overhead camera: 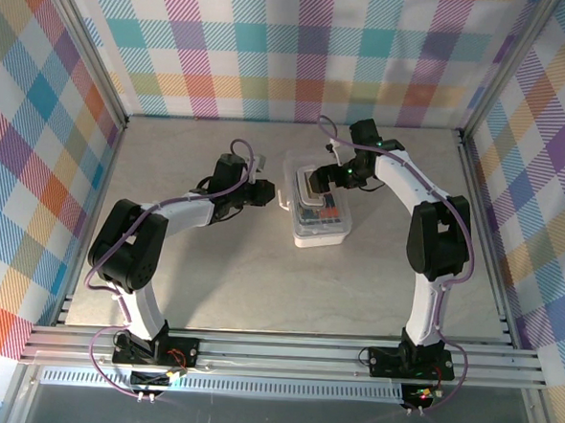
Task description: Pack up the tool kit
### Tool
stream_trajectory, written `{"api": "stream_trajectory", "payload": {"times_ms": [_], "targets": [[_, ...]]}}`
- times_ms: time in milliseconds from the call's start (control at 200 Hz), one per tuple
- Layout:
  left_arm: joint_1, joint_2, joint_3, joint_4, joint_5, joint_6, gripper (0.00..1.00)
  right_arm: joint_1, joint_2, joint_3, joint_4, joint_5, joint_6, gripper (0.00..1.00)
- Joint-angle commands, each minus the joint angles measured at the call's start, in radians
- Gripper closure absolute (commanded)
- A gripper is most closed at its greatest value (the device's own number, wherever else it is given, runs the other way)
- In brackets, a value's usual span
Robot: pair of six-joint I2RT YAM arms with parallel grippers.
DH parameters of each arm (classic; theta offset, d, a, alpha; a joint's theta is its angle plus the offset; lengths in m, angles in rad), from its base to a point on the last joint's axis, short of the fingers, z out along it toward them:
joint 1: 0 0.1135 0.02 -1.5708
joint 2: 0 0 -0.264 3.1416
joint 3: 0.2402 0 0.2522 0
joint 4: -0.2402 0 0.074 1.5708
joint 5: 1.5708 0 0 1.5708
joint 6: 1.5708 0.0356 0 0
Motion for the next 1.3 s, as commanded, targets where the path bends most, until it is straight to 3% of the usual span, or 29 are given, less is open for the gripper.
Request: {"api": "stream_trajectory", "payload": {"times_ms": [0, 280, 910, 1295], "targets": [[0.011, 0.007, 0.009, 0.018, -0.003, 0.001, 0.92, 0.012, 0.007, -0.024, -0.08, -0.053, -0.034, 0.01], [0.015, 0.039, 0.02, -0.066, -0.019, 0.0, 0.93, 0.012, 0.008, -0.024, -0.079, -0.055, -0.036, 0.01], [-0.005, 0.187, 0.068, -0.014, 0.04, -0.055, 0.92, 0.008, 0.008, -0.017, -0.095, -0.051, -0.043, 0.01], [-0.018, 0.203, 0.111, -0.013, 0.046, -0.063, 0.88, 0.006, 0.007, -0.009, -0.103, -0.049, -0.044, 0.01]]}}
